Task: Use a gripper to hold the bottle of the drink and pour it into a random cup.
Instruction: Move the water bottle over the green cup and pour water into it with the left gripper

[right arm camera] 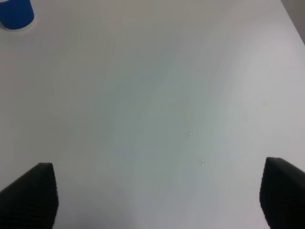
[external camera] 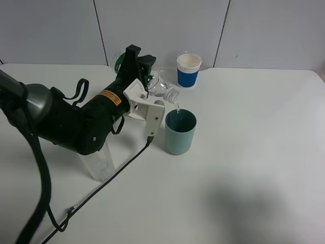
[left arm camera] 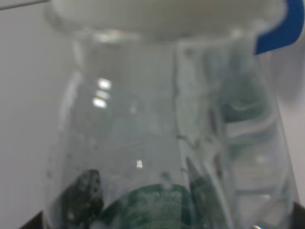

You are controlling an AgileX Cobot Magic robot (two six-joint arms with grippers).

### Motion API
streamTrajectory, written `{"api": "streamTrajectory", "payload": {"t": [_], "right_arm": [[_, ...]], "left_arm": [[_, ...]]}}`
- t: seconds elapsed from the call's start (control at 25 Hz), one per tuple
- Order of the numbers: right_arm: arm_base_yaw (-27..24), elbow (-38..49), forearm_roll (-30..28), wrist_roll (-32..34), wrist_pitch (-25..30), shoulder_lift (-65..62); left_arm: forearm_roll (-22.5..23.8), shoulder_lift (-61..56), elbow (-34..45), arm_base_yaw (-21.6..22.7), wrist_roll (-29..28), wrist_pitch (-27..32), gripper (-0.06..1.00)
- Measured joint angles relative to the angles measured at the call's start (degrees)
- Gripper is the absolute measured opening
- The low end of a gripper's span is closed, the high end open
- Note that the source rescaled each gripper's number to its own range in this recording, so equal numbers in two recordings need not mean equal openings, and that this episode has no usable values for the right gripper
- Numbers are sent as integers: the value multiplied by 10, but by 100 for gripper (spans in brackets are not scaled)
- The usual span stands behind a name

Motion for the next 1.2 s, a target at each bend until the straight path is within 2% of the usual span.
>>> {"api": "streamTrajectory", "payload": {"t": [1.2], "right_arm": [[0,0,0,0,0,0]], "left_arm": [[0,0,0,0,29,0,6]]}}
